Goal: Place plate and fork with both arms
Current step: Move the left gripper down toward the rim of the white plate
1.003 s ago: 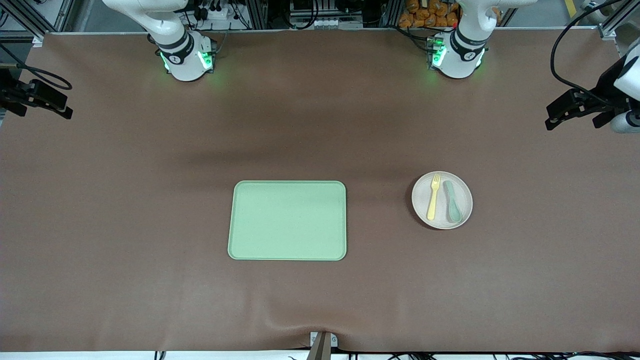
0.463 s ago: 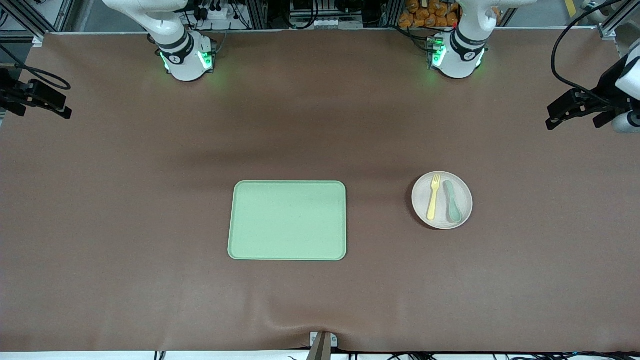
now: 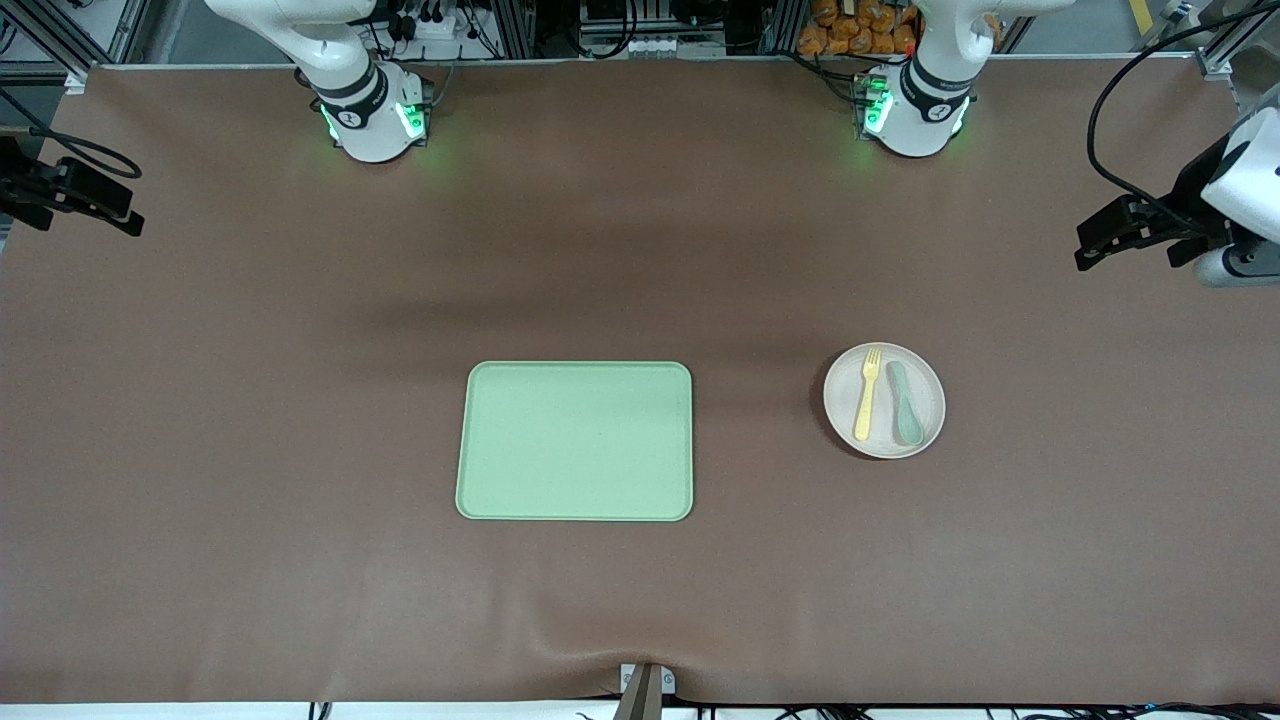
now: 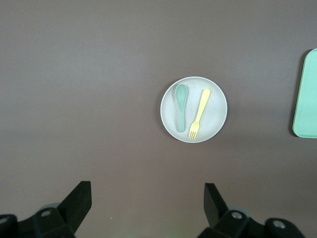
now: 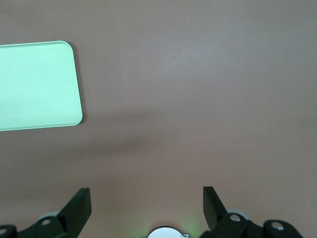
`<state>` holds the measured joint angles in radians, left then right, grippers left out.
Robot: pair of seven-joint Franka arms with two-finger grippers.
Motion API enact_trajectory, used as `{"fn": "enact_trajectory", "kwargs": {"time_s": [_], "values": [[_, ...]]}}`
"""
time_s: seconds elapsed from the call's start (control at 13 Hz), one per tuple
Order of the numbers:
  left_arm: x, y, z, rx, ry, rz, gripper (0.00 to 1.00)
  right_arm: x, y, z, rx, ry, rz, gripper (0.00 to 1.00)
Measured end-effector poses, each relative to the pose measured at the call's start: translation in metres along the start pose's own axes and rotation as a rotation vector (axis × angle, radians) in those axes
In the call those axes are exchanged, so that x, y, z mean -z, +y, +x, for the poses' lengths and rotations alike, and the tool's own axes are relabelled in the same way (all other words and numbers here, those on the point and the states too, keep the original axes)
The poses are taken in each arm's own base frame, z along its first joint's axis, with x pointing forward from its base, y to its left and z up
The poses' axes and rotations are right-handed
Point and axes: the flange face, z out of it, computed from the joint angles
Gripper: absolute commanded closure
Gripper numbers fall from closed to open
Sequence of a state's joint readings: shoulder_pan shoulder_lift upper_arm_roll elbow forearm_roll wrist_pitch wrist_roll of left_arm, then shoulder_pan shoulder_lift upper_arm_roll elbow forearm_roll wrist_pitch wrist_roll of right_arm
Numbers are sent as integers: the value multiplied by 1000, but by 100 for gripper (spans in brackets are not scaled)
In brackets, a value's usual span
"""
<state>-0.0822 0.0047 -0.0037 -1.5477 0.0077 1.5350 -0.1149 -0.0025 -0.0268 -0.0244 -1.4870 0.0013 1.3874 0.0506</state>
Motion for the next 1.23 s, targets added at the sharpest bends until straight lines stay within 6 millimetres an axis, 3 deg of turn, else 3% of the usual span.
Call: {"fn": "enact_trajectory", "kwargs": {"time_s": [0.46,1.23], "values": [[-22,-3,12,8,-30,0,0,0,-1,0,3,-3,2,0],[-115,-5,36,26,-72,-29,0,1,0,1,0,8,8,0]]}}
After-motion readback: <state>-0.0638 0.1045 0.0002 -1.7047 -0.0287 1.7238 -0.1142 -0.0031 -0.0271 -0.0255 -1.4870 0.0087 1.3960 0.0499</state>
